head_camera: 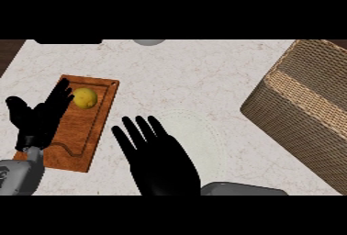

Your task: Pick the bell pepper from the placemat and place it in the basket

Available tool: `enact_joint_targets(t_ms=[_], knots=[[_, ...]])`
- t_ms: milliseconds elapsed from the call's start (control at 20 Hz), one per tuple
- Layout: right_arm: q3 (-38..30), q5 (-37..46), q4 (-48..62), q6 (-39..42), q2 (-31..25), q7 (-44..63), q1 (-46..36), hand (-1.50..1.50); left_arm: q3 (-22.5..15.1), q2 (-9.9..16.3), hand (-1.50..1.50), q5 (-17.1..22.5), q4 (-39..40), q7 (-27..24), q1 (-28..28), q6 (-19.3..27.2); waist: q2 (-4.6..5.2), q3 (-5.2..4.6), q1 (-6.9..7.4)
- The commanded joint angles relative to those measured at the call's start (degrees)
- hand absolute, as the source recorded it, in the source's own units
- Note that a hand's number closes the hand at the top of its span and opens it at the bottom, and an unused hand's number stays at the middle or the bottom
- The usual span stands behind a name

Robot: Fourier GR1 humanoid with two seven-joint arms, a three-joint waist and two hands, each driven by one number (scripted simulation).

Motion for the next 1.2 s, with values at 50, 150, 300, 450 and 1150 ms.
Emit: enact_joint_targets(t_ms=[50, 150, 300, 450, 1150], knots=[[1.0, 7.6, 7.5, -8.4, 5.2, -6.4, 6.3, -1.50, 0.9, -1.2, 0.00, -1.3, 2.2, 0.3, -2.7, 0.4, 0.18, -0.02, 0.05], [-2.6, 7.6, 10.0, -6.8, 6.9, -9.4, 6.4, -1.50, 0.7, -1.7, 0.00, -2.4, 0.4, -1.1, 0.9, -0.4, 0.10, -0.03, 0.30], [2.4, 11.5, 16.9, -7.5, 8.6, -10.2, 9.7, -1.50, 1.8, -1.7, 0.00, -1.5, 2.2, 0.7, -1.7, -1.8, 0.15, -0.04, 0.17], [-1.1, 11.1, 18.6, -3.9, 8.1, -12.1, 11.1, -1.50, 2.5, -0.6, 0.00, -1.8, -3.4, 2.9, 1.1, -2.3, 0.03, -0.02, 0.42], [-7.4, 15.2, 20.5, 2.6, 9.3, -18.3, 13.4, -1.50, 7.7, -2.3, 0.00, -3.7, -1.2, 1.7, 1.4, -6.8, 0.03, -0.03, 0.33]])
